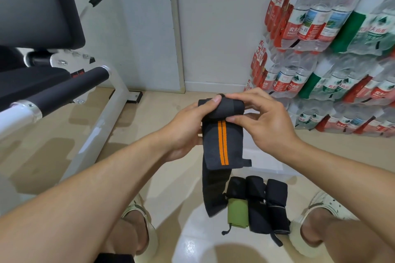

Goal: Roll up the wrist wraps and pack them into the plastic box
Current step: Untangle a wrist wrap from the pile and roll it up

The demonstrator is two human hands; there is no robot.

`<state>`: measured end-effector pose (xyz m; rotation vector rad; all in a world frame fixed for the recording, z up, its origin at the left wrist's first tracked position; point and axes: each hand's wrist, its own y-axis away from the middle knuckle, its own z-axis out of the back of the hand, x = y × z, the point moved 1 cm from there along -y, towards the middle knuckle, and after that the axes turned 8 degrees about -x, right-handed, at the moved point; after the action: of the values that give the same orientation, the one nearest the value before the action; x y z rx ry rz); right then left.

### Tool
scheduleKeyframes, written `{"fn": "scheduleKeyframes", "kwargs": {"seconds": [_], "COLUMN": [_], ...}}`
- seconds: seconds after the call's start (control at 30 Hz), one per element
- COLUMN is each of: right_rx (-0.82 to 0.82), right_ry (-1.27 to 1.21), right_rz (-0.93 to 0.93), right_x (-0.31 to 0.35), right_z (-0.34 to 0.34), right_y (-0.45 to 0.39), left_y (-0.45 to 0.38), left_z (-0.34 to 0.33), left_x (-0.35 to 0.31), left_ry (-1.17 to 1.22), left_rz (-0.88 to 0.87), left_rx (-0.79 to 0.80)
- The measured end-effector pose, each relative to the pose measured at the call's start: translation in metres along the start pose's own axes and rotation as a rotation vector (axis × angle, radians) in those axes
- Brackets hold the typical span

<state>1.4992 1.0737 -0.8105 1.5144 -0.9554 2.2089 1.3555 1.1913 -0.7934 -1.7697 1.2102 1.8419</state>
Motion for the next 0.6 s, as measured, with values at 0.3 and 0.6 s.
{"fn": "scheduleKeyframes", "kwargs": {"seconds": [0.3, 0.6], "right_rx": [0.110, 0.209], "right_ry": [-0.078, -0.435], "right_rz": [-0.195, -0.598], "right_x": [-0.007, 0.002], "right_z": [0.004, -0.001], "right_y": [-0.005, -0.005], "left_y": [-0.003, 0.000], "left_z": [0.007, 0.011], "left_x": [-0.002, 0.000], "left_ry": [0.046, -0.067], "left_rz": [-0.045, -0.212], "left_rx": [-0.046, -0.029]}}
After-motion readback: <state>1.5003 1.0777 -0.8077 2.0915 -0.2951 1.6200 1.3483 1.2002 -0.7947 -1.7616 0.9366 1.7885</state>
